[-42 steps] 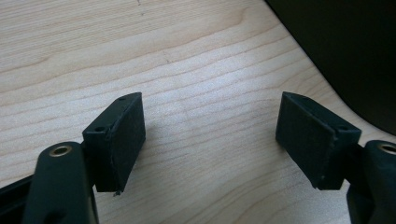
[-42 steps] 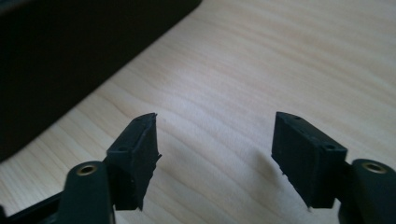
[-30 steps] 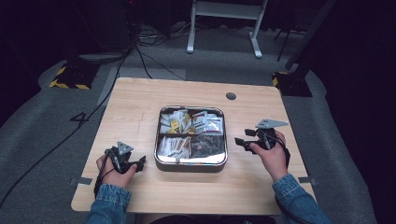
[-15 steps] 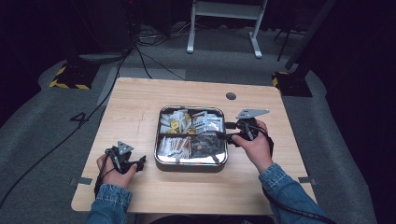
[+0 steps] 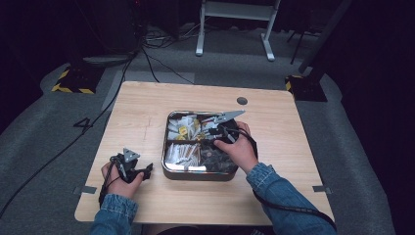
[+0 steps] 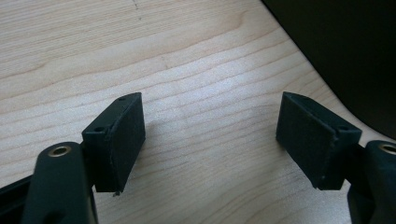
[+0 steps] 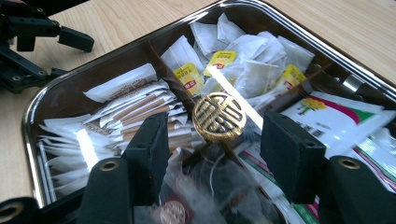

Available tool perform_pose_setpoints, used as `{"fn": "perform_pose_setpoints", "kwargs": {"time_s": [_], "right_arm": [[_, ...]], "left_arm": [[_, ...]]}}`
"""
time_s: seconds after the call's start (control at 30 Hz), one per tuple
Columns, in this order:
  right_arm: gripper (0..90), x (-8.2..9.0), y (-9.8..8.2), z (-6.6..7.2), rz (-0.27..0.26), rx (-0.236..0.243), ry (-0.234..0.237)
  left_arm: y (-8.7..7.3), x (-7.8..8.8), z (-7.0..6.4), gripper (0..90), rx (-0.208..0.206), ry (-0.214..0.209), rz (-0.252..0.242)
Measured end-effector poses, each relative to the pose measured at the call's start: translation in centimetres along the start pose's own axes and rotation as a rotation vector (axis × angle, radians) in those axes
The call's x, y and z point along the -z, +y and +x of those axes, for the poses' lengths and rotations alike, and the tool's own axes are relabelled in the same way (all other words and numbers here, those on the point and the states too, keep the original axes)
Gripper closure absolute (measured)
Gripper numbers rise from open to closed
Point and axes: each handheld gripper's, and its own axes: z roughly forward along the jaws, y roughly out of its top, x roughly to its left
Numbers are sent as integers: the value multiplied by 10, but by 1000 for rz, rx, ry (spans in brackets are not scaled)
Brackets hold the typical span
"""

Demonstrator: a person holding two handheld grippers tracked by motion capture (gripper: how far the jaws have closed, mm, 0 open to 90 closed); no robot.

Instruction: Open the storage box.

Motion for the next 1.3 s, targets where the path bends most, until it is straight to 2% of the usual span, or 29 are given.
{"fn": "perform_pose_setpoints", "kwargs": {"time_s": [0.23,0.33,0.37,0.47,0.5,0.67,0.97,1.17,1.3], "right_arm": [[447,-22,3,0,28,1,-12],[490,-35,3,-1,65,-1,-32],[510,-36,2,0,48,6,-41],[552,-37,2,1,53,36,-62],[584,-37,2,2,50,45,-54],[589,-37,0,4,28,38,-66],[590,-29,5,4,6,33,-68],[590,-8,14,1,-48,15,-60],[590,5,16,-3,-65,8,-70]], "left_arm": [[1,0,0,242,0,1,2],[1,-1,0,242,0,0,2],[1,-1,0,242,-1,1,2],[1,-1,0,242,-1,1,2],[1,-1,0,242,-1,1,2],[1,-1,0,242,-3,2,1],[3,-2,0,242,-1,-2,0],[3,-3,0,241,1,-4,-1],[3,-3,0,240,1,-7,-1]]}}
